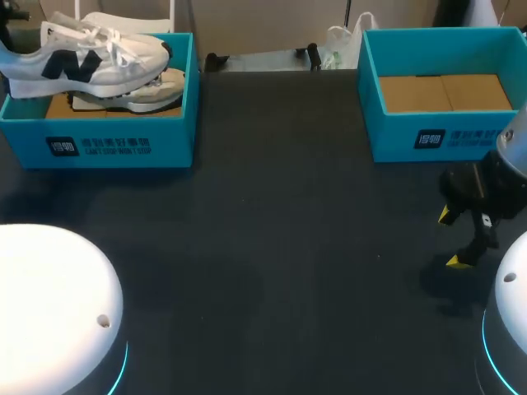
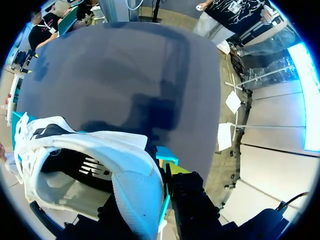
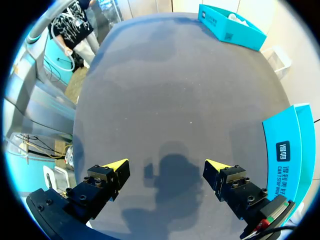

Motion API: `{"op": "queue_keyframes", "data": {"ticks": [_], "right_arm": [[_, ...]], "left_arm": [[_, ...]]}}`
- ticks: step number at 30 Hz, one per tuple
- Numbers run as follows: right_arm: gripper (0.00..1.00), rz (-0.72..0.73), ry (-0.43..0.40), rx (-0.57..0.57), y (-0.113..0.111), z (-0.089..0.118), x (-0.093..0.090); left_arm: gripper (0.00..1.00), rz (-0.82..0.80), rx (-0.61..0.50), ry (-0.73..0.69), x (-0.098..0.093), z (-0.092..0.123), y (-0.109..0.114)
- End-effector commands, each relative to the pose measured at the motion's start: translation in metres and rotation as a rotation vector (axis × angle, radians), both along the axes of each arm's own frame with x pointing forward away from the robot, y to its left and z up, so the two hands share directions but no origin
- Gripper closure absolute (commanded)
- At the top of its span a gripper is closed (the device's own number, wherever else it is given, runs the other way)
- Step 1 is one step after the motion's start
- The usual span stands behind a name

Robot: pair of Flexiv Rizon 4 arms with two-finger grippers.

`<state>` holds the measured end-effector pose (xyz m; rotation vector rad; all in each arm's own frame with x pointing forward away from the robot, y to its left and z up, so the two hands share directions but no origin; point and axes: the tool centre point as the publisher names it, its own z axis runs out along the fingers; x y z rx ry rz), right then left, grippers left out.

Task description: Take the shoe out of the shoebox, open the shoe tongue, remove and reinsert the insole, then place the shoe into the shoebox

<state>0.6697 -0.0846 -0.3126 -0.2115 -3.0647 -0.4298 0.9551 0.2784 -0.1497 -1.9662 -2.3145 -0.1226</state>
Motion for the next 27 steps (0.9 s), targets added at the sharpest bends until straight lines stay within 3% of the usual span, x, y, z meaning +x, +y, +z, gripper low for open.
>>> {"op": "queue_keyframes", "data": {"ticks": [1,4,7,12,25,27], "right_arm": [[0.0,-0.001,-0.002,-0.004,0.001,0.0,-0.001],[0.0,-0.001,-0.002,-0.004,0.001,0.0,-0.001],[0.0,-0.001,-0.002,-0.004,0.001,0.0,-0.001],[0.0,-0.001,-0.002,-0.004,0.001,0.0,-0.001],[0.0,-0.001,-0.002,-0.004,0.001,0.0,-0.001],[0.0,-0.001,-0.002,-0.004,0.001,0.0,-0.001]], "left_arm": [[1.0,-0.049,-0.003,-0.01,-0.035,-0.008,-0.012],[1.0,-0.086,0.0,0.005,-0.067,-0.021,-0.035],[1.0,-0.086,-0.014,0.033,-0.084,-0.029,-0.052],[1.0,-0.135,-0.046,0.038,-0.124,-0.037,-0.101],[1.0,-0.135,-0.046,0.038,-0.124,-0.037,-0.101],[1.0,-0.141,-0.018,0.031,-0.134,-0.042,-0.113]]}}
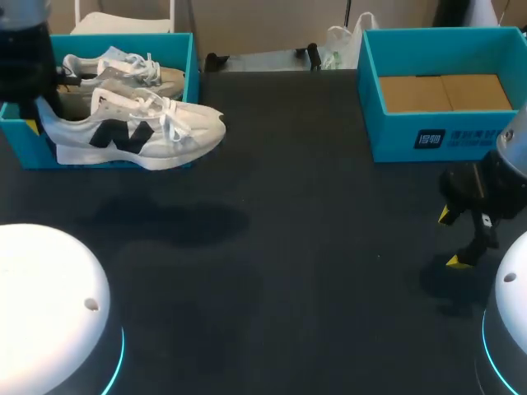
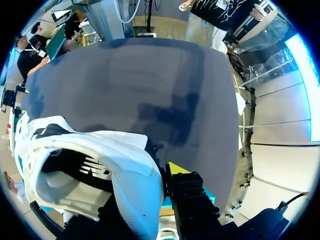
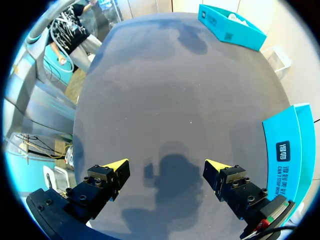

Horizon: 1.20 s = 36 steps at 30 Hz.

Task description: Take the shoe out of the shoebox, open the shoe tongue, remove and reinsert the insole, then place the shoe into the shoebox

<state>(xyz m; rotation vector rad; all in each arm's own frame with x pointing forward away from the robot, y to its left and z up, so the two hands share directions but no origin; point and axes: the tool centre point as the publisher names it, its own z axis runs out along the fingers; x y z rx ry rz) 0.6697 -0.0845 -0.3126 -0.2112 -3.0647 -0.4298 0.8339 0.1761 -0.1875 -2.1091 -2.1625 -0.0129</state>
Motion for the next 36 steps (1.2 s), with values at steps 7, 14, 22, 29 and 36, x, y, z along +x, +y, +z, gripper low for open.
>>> {"op": "queue_keyframes", "data": {"ticks": [7,14,22,29,36], "right_arm": [[0.0,-0.002,-0.002,-0.004,0.001,0.0,-0.001],[0.0,-0.002,-0.002,-0.004,0.001,0.0,-0.001],[0.0,-0.002,-0.002,-0.004,0.001,0.0,-0.001],[0.0,-0.002,-0.002,-0.004,0.001,0.0,-0.001],[0.0,-0.002,-0.002,-0.004,0.001,0.0,-0.001]], "left_arm": [[1.0,-0.062,0.013,-0.009,-0.057,-0.029,-0.071],[1.0,-0.09,0.012,0.074,-0.087,-0.052,-0.121],[1.0,-0.09,0.012,0.074,-0.087,-0.052,-0.121],[1.0,-0.106,0.017,0.069,-0.094,-0.059,-0.131],[1.0,-0.196,-0.011,0.131,-0.137,-0.104,-0.201]]}}
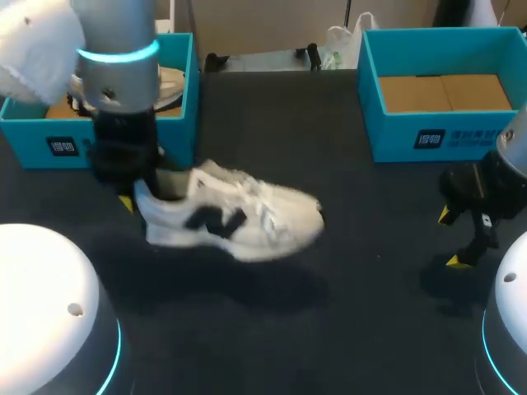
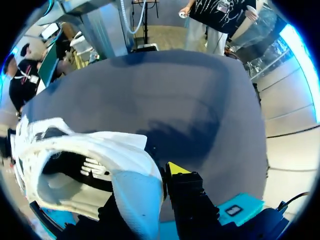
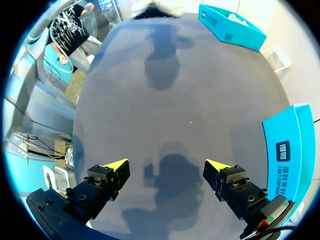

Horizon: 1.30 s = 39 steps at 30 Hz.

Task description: Take the shoe out of the shoebox, open the shoe tongue, remove and reinsert the insole, then place the shoe into the shoebox

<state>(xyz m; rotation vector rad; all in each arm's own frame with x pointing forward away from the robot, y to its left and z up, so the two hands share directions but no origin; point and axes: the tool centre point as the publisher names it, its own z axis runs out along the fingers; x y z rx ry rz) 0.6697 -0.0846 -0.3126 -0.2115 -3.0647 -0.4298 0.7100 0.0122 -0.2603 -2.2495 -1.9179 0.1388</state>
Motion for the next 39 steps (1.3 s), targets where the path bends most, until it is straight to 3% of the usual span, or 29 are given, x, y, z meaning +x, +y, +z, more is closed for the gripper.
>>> {"op": "queue_keyframes", "data": {"ticks": [1,6,18,25,39], "right_arm": [[0.0,-0.001,-0.002,-0.004,0.001,0.0,-0.001],[0.0,-0.001,-0.002,-0.004,0.001,0.0,-0.001],[0.0,-0.001,-0.002,-0.004,0.001,0.0,-0.001],[0.0,-0.001,-0.002,-0.004,0.001,0.0,-0.001],[0.0,-0.001,-0.002,-0.004,0.001,0.0,-0.001]], "left_arm": [[1.0,-0.044,0.029,-0.002,-0.018,-0.035,-0.044],[1.0,-0.025,0.038,0.035,-0.03,-0.052,-0.072],[1.0,-0.025,0.038,0.035,-0.03,-0.052,-0.072],[1.0,-0.027,0.047,0.011,-0.056,-0.087,-0.089],[1.0,0.0,0.04,-0.102,-0.057,-0.112,-0.08]]}}
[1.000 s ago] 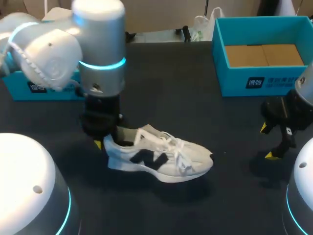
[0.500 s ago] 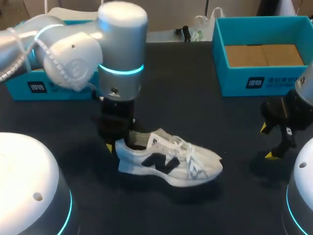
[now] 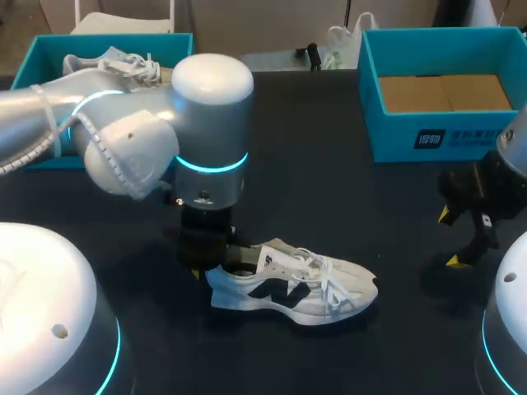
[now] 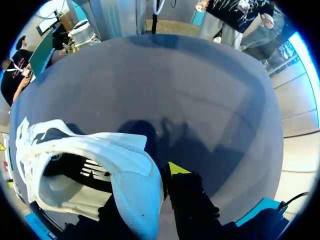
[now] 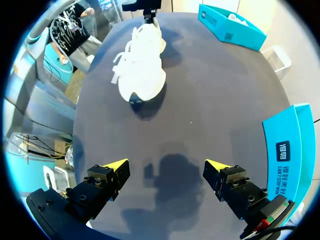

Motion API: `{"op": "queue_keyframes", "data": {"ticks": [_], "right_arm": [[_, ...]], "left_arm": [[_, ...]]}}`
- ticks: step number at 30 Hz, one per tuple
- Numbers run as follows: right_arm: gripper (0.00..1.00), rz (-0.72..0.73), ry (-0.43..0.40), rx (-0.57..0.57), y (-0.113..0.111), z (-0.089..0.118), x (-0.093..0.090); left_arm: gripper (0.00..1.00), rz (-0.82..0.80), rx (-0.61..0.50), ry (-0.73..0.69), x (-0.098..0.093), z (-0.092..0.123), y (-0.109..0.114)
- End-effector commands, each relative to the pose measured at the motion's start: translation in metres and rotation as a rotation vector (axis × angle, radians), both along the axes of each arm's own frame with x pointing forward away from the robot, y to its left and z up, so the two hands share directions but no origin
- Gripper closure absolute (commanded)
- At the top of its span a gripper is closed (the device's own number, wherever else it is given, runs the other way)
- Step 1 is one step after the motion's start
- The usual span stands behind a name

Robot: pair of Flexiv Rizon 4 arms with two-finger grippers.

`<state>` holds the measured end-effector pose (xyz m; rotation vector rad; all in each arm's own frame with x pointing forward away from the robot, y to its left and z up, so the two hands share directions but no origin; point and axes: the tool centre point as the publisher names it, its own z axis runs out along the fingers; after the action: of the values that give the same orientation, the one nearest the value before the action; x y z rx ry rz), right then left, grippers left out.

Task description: Take the shoe out of the shoebox, open the shoe tongue, remove and reinsert the insole, then place the shoe into the shoebox

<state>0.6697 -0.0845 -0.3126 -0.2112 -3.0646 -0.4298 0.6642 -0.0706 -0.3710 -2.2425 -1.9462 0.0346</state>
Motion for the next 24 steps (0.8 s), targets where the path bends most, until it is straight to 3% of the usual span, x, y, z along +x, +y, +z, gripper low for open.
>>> {"op": "queue_keyframes", "data": {"ticks": [1,13,24], "right_arm": [[0.0,-0.002,-0.002,-0.004,0.001,0.0,-0.001],[0.0,-0.002,-0.002,-0.004,0.001,0.0,-0.001],[0.0,-0.002,-0.002,-0.004,0.001,0.0,-0.001]], "left_arm": [[1.0,-0.019,0.007,-0.046,-0.012,-0.003,0.002],[1.0,-0.054,0.071,-0.093,-0.019,-0.013,-0.006],[1.0,-0.054,0.069,-0.118,-0.003,-0.014,-0.003]]}}
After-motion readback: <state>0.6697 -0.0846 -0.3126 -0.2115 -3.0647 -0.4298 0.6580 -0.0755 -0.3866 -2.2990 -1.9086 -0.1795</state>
